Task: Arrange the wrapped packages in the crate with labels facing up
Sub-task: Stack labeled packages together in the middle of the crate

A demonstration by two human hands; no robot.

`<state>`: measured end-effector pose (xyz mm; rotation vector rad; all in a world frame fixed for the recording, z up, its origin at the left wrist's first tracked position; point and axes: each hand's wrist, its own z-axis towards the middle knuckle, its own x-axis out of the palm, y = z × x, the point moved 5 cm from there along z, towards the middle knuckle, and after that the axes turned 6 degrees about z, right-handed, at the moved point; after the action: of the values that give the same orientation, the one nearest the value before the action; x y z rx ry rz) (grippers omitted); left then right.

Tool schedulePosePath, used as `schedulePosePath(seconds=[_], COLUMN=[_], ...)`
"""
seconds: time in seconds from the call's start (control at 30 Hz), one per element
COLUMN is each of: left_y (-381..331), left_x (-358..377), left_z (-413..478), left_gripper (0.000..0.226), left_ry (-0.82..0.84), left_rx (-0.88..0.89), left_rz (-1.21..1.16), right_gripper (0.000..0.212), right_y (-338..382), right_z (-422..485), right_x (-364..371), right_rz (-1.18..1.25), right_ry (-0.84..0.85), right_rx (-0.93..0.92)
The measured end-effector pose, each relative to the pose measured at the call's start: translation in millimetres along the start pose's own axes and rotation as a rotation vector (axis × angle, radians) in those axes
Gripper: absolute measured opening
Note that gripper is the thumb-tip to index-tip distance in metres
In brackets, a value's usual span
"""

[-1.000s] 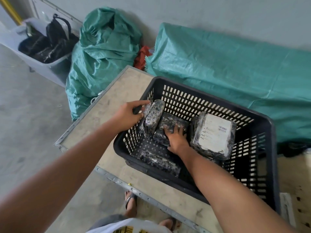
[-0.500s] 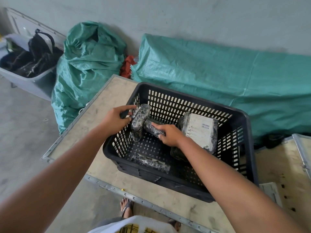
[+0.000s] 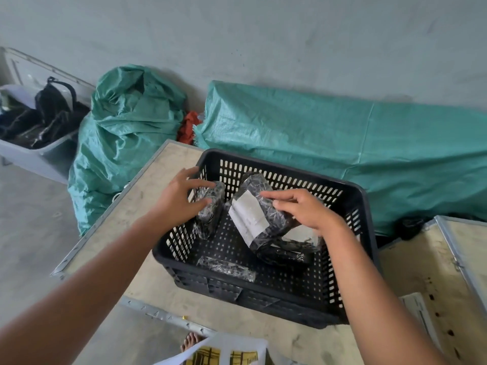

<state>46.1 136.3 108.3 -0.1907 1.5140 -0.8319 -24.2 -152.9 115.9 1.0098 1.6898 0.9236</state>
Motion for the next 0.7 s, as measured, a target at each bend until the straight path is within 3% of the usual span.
schedulePosePath(seconds=[0.13,0.27,0.37,0.5,0.63,0.7], left_y=[-52.6,-74.3,-75.1,-69.0,-54.0,-42.4], left_x=[12.7,25.0,28.4,35.5,43.5,50.5], left_z=[-1.5,5.9,6.9,6.8,9.2,11.7], left_gripper=[0.033,0.03,0.031,0.034,0.037,0.037], left_ry=[0.283,0.493,0.613,0.578,0.451,0.384], left_rx=[0.139,0.034,-0.023,-0.033,-0.127,-0.204], left_rz=[-0.444,-0.814,-0.914,-0.949,-1.051,-1.113], right_gripper=[0.033,0.032,0.035,0.035,0.033,0.044], right_y=[21.4,36.5,33.3,27.8,17.3,10.6], right_z=[-20.2,-31.7,-29.3,-15.4,-1.4,2.0], right_x=[-32.3,-47.7,-51.9,-53.5,-53.2,-44.0], right_rz=[0.216,0.393,0.403,0.352,0.362,0.289], right_ry=[0.085,0.21,0.251,0.19,-0.021,-0.082], right_rx=[-0.021,-0.05,-0.048,-0.086,-0.147,-0.173])
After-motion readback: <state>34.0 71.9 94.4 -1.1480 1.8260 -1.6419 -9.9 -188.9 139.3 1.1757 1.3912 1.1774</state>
